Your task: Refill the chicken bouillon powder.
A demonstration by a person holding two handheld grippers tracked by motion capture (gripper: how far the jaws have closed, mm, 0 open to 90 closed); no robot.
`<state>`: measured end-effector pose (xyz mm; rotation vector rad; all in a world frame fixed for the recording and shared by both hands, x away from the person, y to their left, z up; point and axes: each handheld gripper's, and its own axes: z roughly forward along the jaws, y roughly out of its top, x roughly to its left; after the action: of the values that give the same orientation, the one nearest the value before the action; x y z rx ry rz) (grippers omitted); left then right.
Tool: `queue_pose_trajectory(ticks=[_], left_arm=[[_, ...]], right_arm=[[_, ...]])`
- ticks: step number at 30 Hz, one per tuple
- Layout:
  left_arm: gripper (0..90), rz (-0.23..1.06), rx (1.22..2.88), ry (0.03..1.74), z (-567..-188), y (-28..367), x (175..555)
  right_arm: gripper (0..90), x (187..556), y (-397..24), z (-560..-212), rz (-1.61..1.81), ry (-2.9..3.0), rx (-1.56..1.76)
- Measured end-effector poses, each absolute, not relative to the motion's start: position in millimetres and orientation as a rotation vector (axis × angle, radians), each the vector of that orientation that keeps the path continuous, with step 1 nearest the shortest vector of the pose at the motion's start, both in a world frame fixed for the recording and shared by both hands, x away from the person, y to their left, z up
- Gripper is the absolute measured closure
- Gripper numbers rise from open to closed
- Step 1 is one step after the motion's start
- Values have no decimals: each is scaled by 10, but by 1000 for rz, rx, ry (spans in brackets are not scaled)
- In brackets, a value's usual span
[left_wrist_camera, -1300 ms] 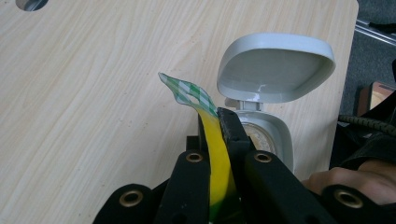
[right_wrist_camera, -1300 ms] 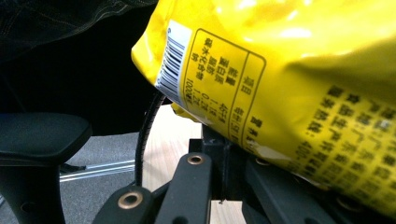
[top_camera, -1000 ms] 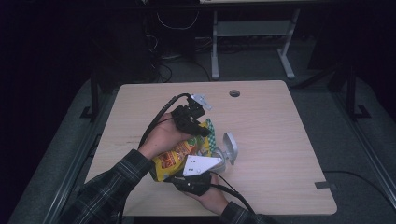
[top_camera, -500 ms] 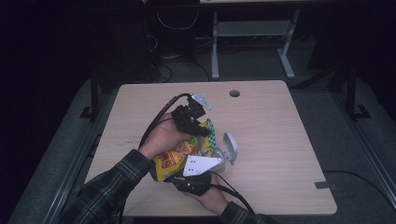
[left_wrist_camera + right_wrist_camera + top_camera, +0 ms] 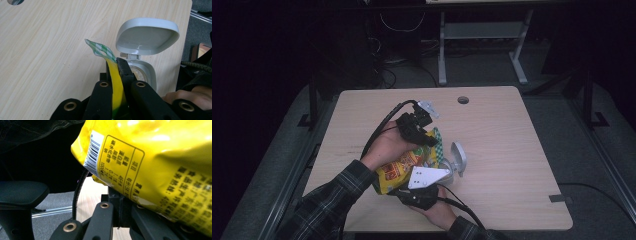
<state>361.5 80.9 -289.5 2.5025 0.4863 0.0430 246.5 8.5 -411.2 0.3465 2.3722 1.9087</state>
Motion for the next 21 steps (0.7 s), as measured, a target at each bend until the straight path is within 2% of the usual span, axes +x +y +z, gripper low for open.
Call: queue_pose_trajectory(ticks=[21], left_arm=[[900,44,2513,492,-2892,799,3617]], right_arm=[[900,2461,83,-4107,1918,2369,346]])
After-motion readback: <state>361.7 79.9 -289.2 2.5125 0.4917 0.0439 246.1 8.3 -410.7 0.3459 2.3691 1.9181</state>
